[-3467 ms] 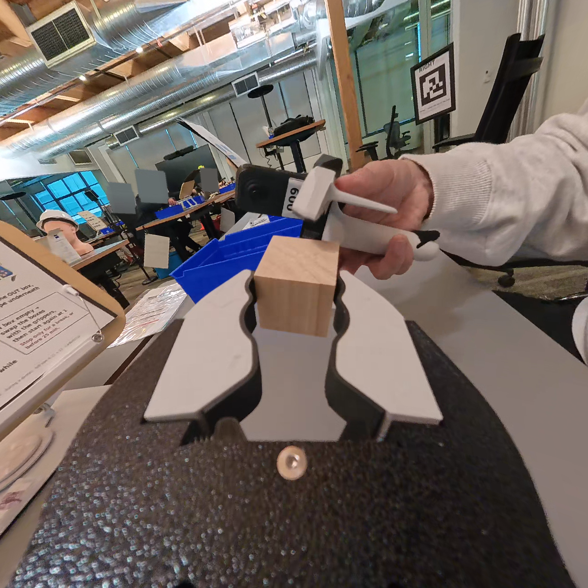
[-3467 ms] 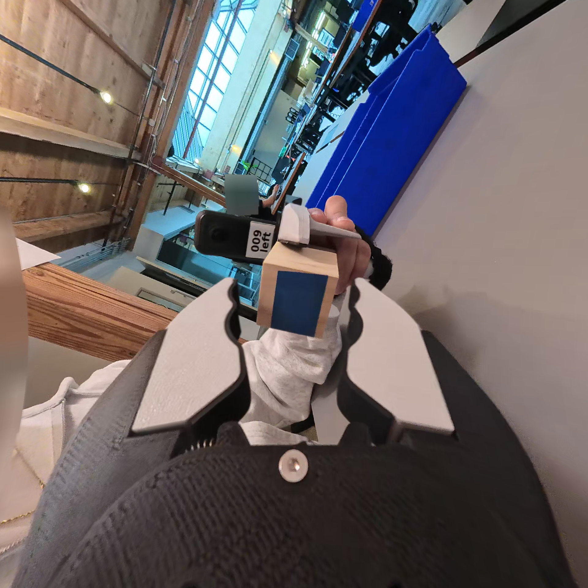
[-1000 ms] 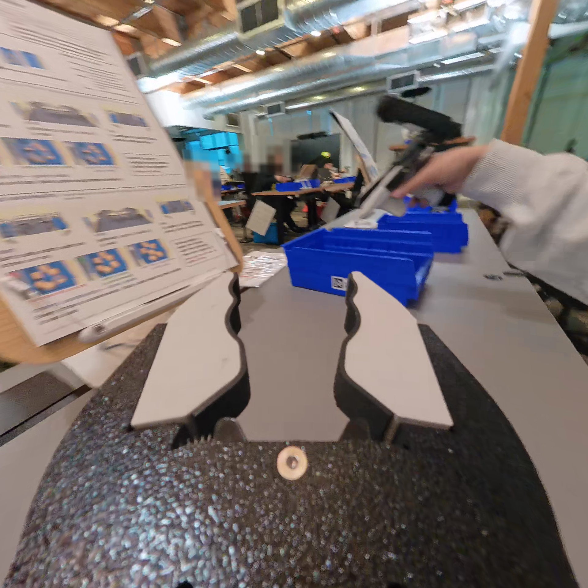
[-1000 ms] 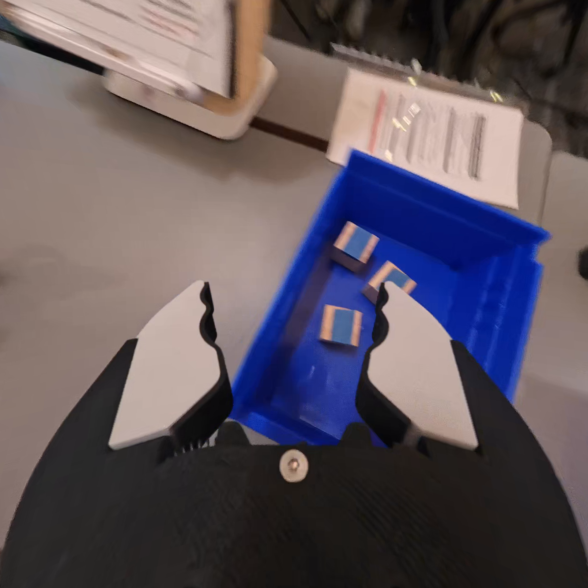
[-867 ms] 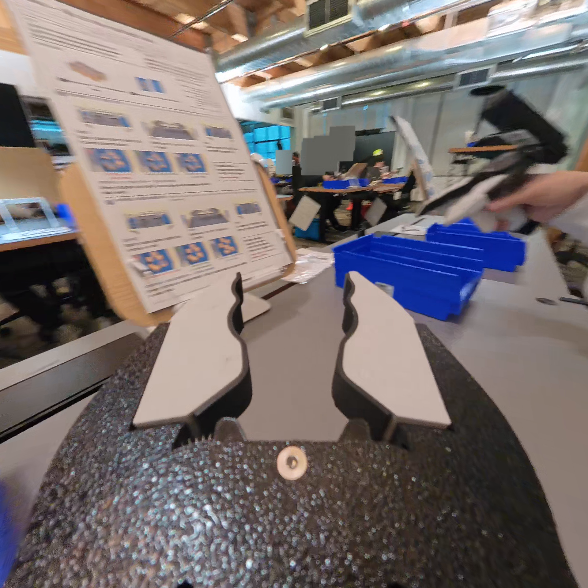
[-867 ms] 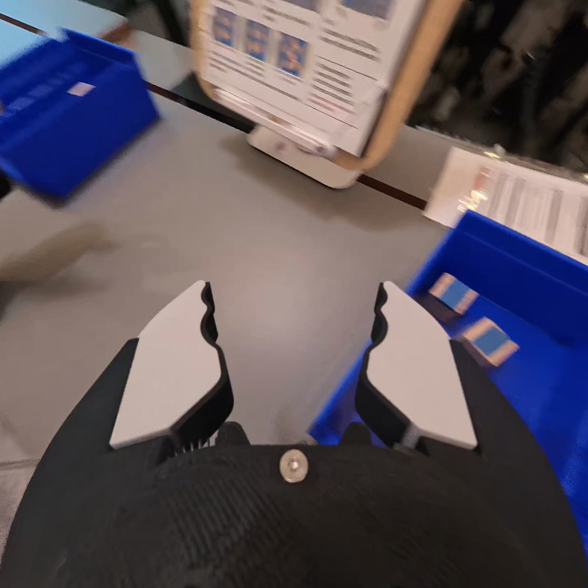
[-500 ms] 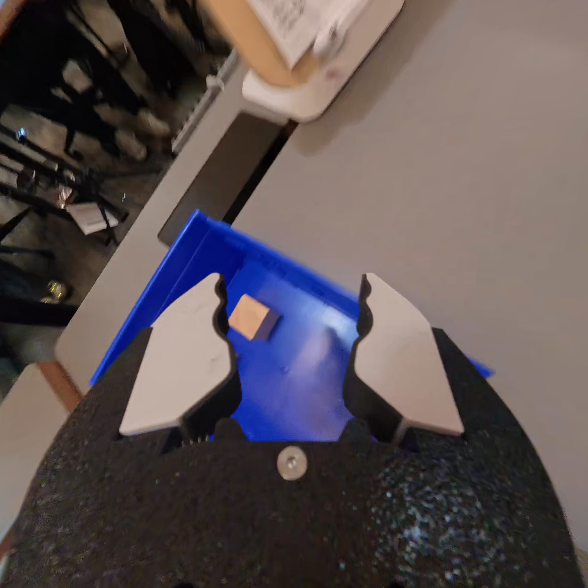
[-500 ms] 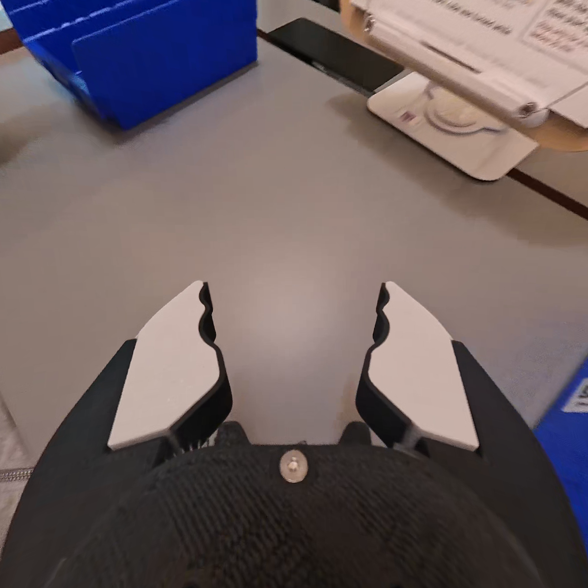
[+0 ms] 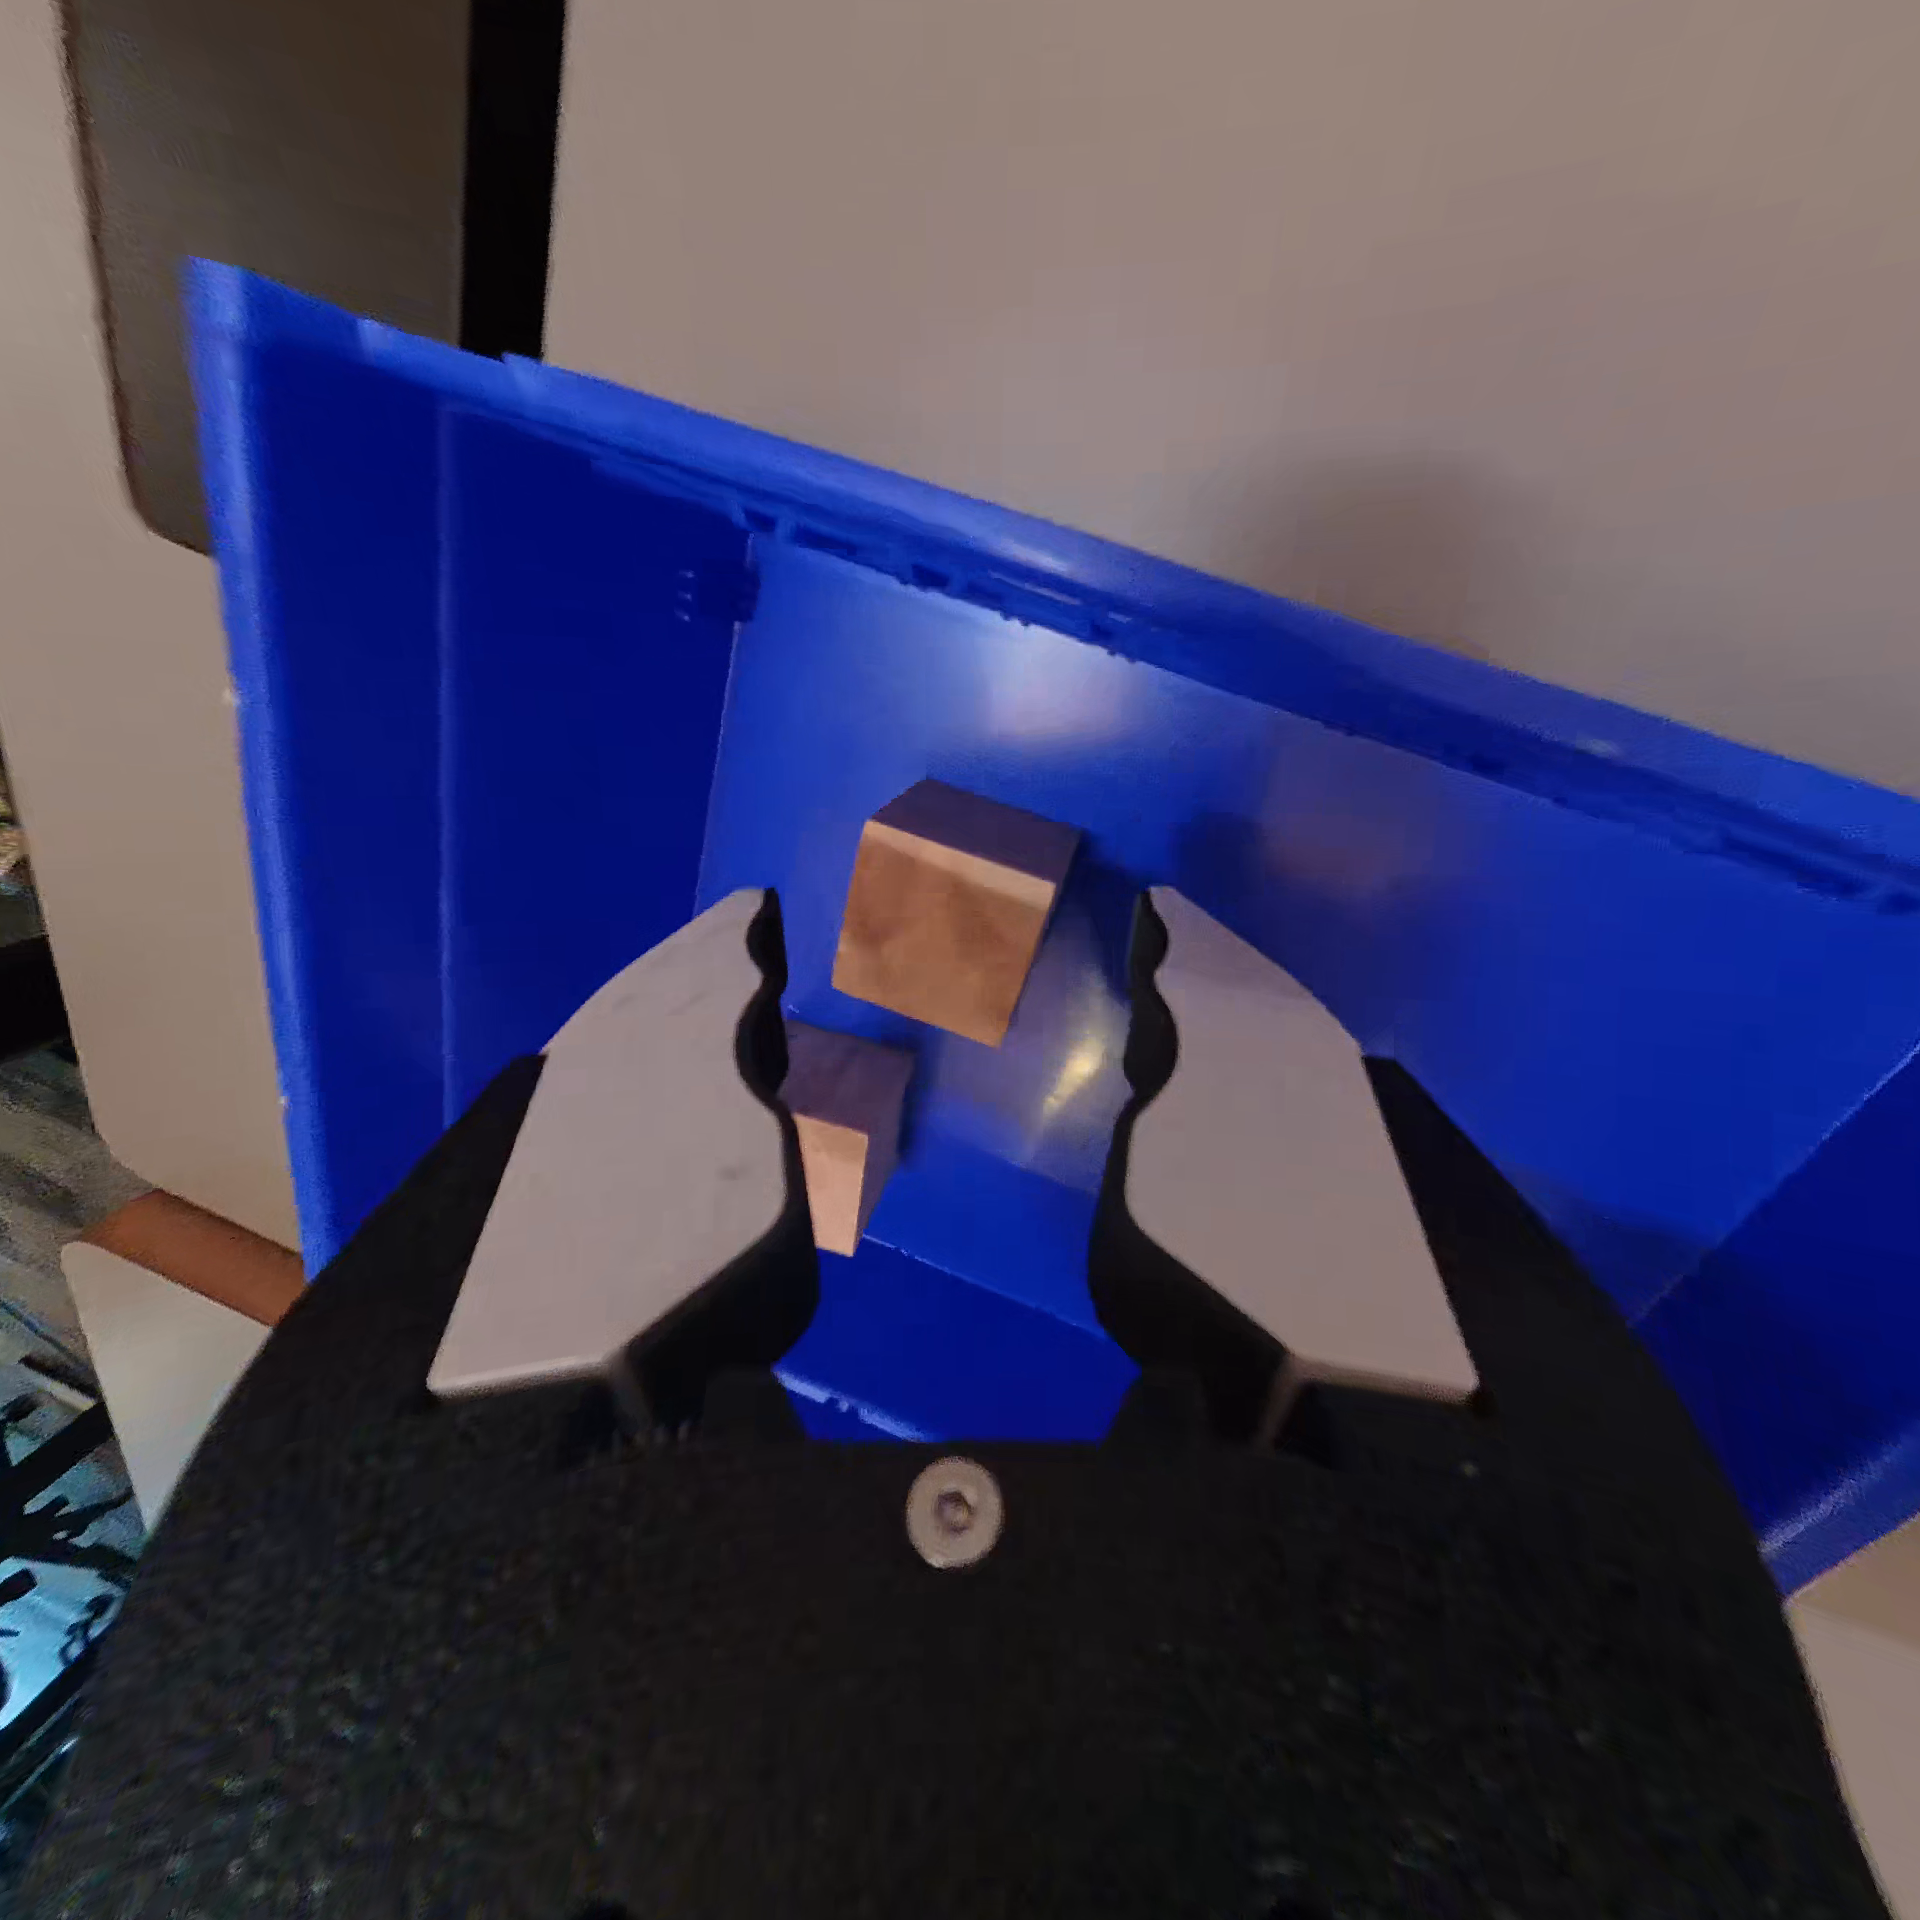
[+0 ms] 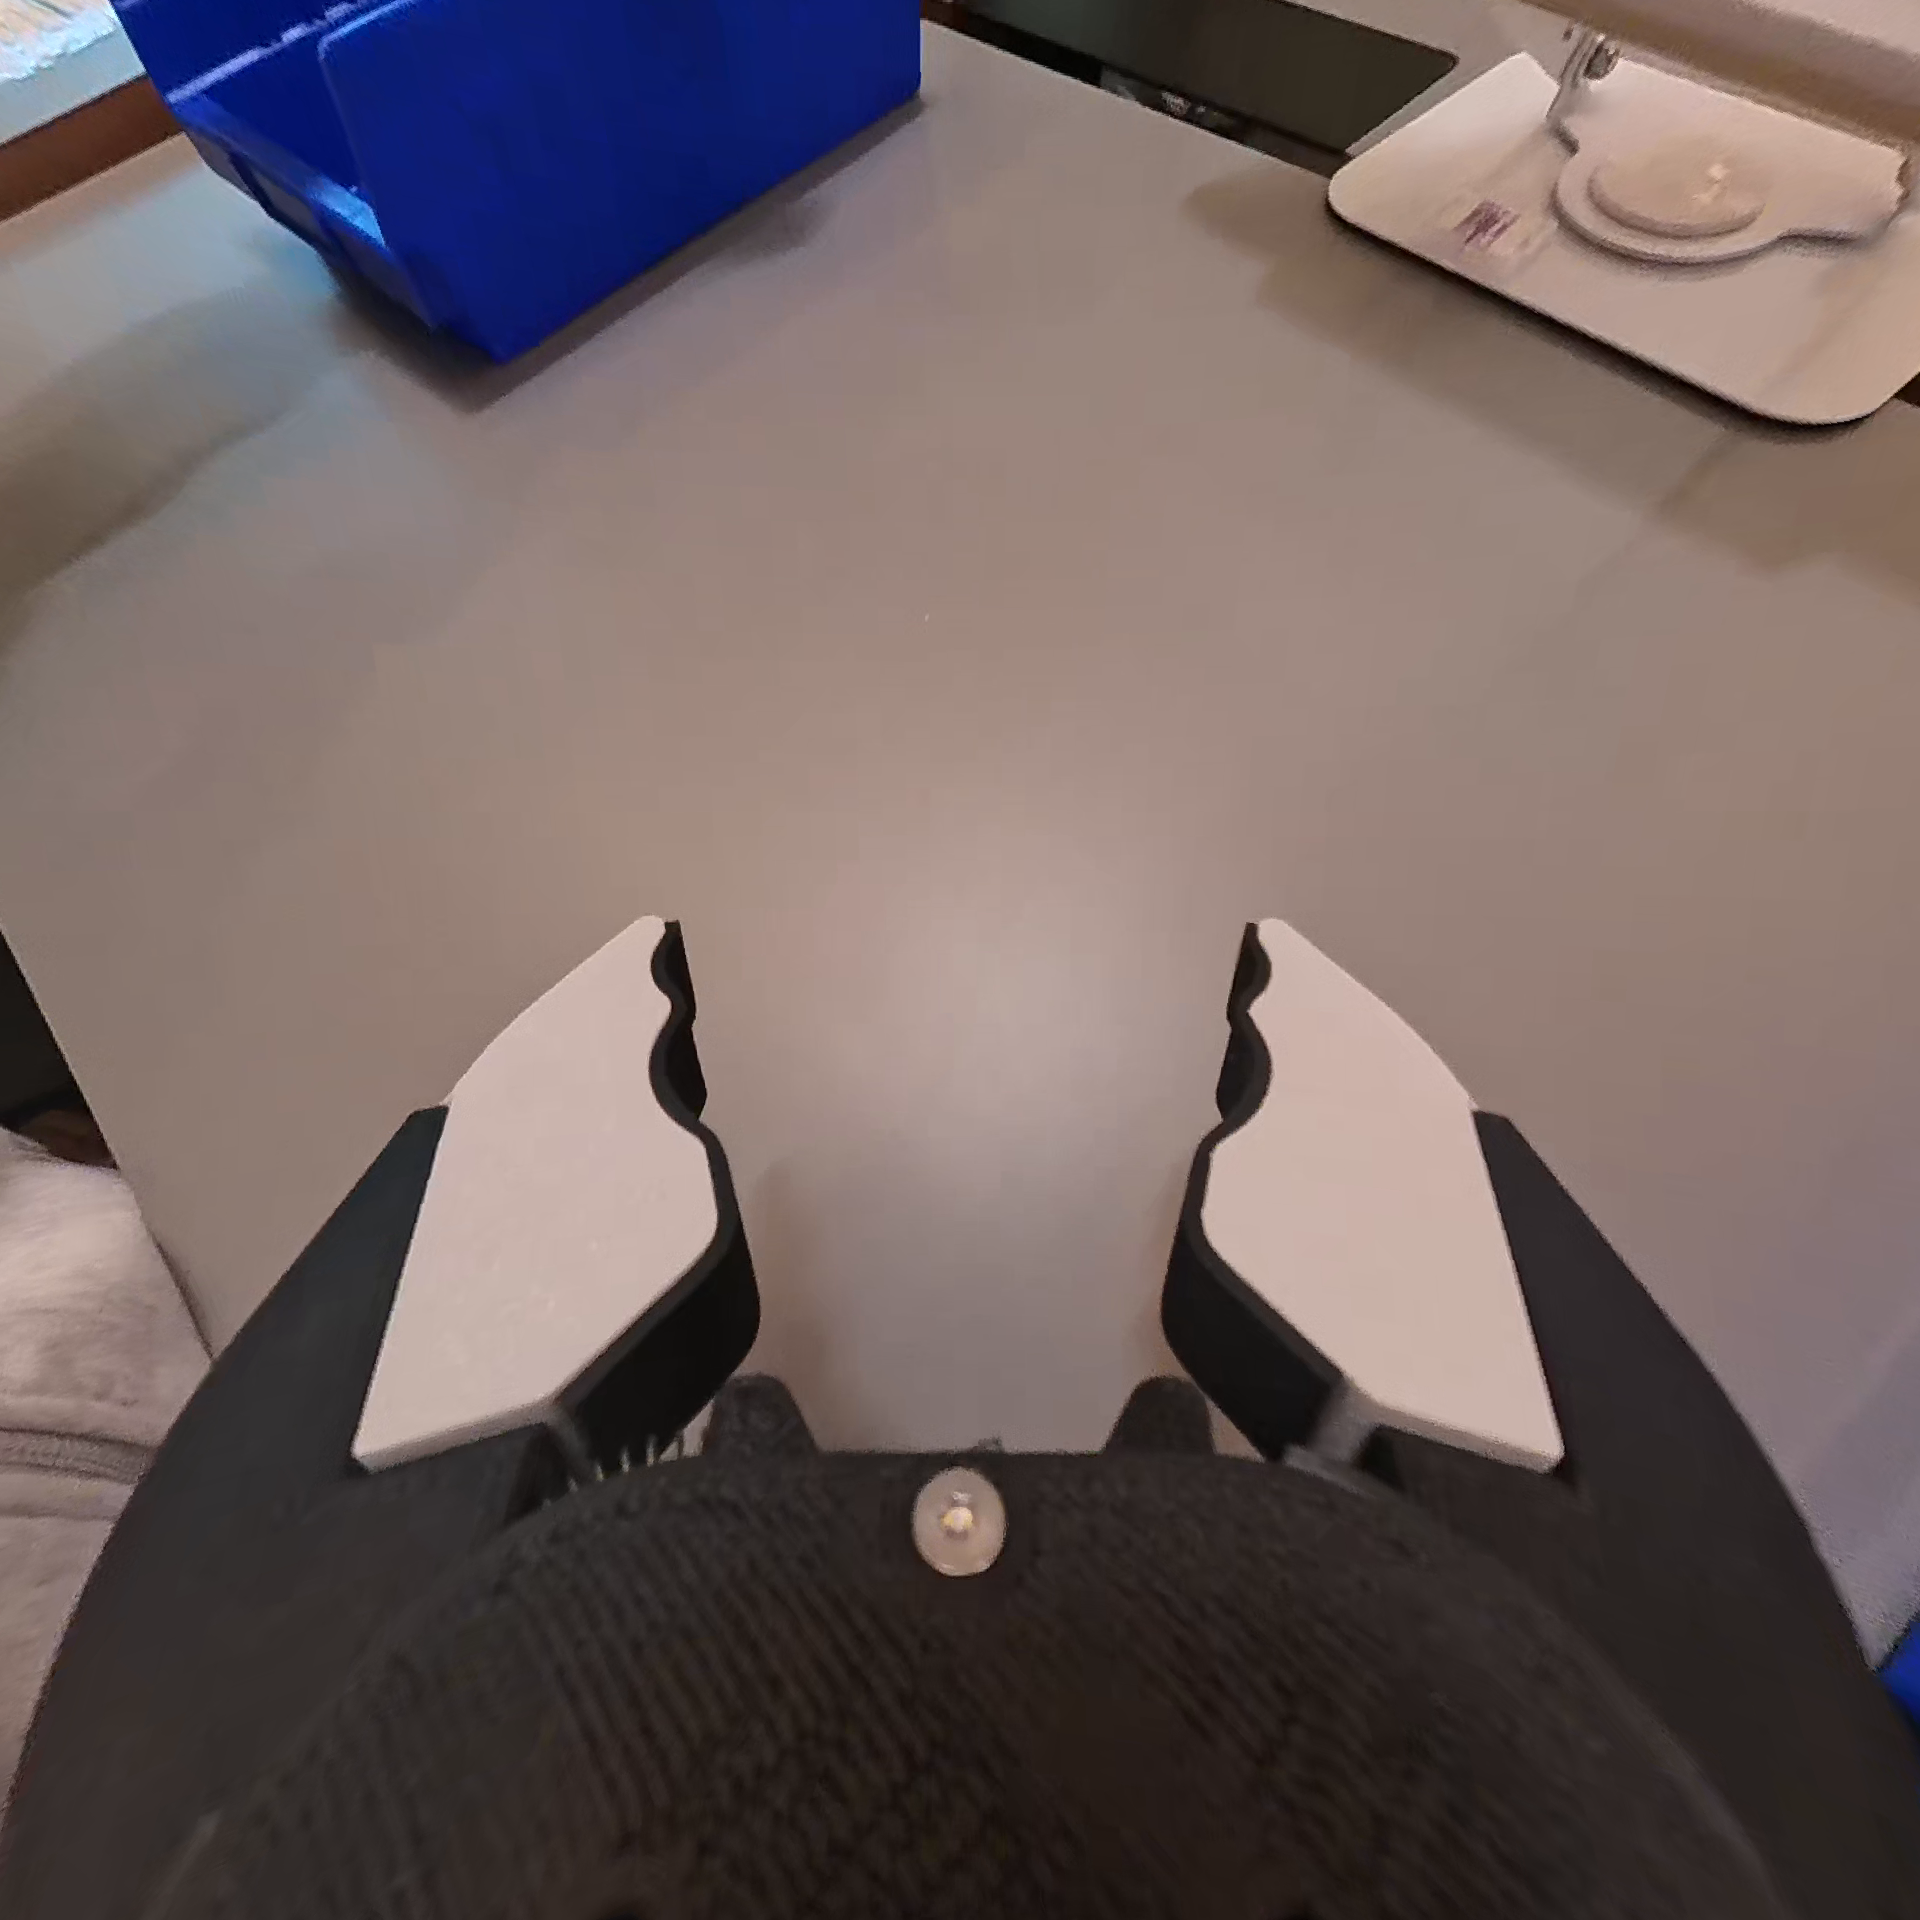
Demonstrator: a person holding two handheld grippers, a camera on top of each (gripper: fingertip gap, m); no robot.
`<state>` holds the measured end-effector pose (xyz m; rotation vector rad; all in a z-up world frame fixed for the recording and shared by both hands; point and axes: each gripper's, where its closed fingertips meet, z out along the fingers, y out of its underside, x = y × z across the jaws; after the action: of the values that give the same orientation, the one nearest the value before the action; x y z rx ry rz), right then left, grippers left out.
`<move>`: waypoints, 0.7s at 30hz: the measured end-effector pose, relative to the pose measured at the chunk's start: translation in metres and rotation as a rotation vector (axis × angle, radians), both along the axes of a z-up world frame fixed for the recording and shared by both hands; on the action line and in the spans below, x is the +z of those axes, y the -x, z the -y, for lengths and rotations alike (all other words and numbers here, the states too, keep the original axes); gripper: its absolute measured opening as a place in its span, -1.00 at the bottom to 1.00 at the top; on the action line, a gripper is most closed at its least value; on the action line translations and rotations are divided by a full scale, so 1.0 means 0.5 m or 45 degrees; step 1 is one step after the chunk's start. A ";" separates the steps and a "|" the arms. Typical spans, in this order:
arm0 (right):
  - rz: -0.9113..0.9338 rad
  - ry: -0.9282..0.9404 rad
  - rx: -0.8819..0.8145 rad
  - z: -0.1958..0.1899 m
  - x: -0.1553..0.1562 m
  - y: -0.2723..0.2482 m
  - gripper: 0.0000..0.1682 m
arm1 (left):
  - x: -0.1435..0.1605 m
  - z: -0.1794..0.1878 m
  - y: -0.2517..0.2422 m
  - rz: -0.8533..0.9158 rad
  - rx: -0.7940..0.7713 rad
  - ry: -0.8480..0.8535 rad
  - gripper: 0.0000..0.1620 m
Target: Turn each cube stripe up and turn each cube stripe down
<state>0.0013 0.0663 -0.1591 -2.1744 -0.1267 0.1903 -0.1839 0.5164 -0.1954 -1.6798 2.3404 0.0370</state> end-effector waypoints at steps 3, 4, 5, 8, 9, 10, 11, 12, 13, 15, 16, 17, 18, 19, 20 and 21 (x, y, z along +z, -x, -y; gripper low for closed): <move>-0.036 -0.007 -0.009 -0.004 0.003 -0.004 0.17 | -0.022 -0.012 0.008 -0.132 -0.038 -0.045 -0.25; -0.043 -0.008 -0.009 -0.005 0.002 -0.004 0.17 | -0.029 -0.015 0.011 -0.172 -0.047 -0.058 -0.28; -0.046 -0.007 -0.006 -0.006 0.001 -0.003 0.17 | -0.035 -0.019 0.014 -0.203 -0.058 -0.070 -0.30; -0.046 0.008 0.004 -0.007 -0.008 0.000 0.17 | -0.054 -0.027 0.022 -0.278 -0.082 -0.087 -0.38; -0.046 0.012 0.006 -0.008 -0.010 0.001 0.18 | -0.060 -0.029 0.023 -0.289 -0.080 -0.090 -0.40; -0.048 0.015 0.009 -0.008 -0.011 0.002 0.18 | -0.065 -0.029 0.023 -0.289 -0.076 -0.087 -0.40; -0.049 0.015 0.010 -0.008 -0.011 0.002 0.17 | -0.069 -0.027 0.022 -0.286 -0.074 -0.080 -0.40; -0.047 0.011 0.005 -0.009 -0.011 0.001 0.17 | -0.073 -0.025 0.022 -0.284 -0.076 -0.068 -0.40; -0.047 0.007 -0.001 -0.011 -0.012 0.000 0.17 | -0.074 -0.023 0.023 -0.280 -0.076 -0.062 -0.41; -0.061 -0.001 -0.002 -0.013 -0.011 0.001 0.17 | -0.074 -0.023 0.023 -0.247 -0.077 -0.066 -0.42; -0.072 -0.010 0.002 -0.015 -0.009 0.004 0.17 | -0.071 -0.022 0.026 -0.231 -0.074 -0.068 -0.42; -0.082 -0.019 0.005 -0.017 -0.008 0.007 0.17 | -0.066 -0.022 0.032 -0.217 -0.065 -0.074 -0.42; -0.092 -0.025 0.006 -0.018 -0.007 0.009 0.17 | -0.053 -0.023 0.034 -0.176 -0.050 -0.087 -0.42; -0.101 -0.030 0.007 -0.018 -0.006 0.011 0.18 | -0.033 -0.021 0.031 -0.096 -0.024 -0.091 -0.41; -0.112 -0.044 0.011 -0.017 -0.002 0.015 0.18 | -0.006 -0.016 0.023 0.016 0.011 -0.078 -0.41; -0.127 -0.067 0.020 -0.016 0.003 0.020 0.19 | 0.028 -0.010 0.013 0.149 0.049 -0.059 -0.41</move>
<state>-0.0088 0.0743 -0.1577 -2.1079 -0.0911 0.3004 -0.1906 0.5213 -0.1814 -1.6585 2.2054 -0.0002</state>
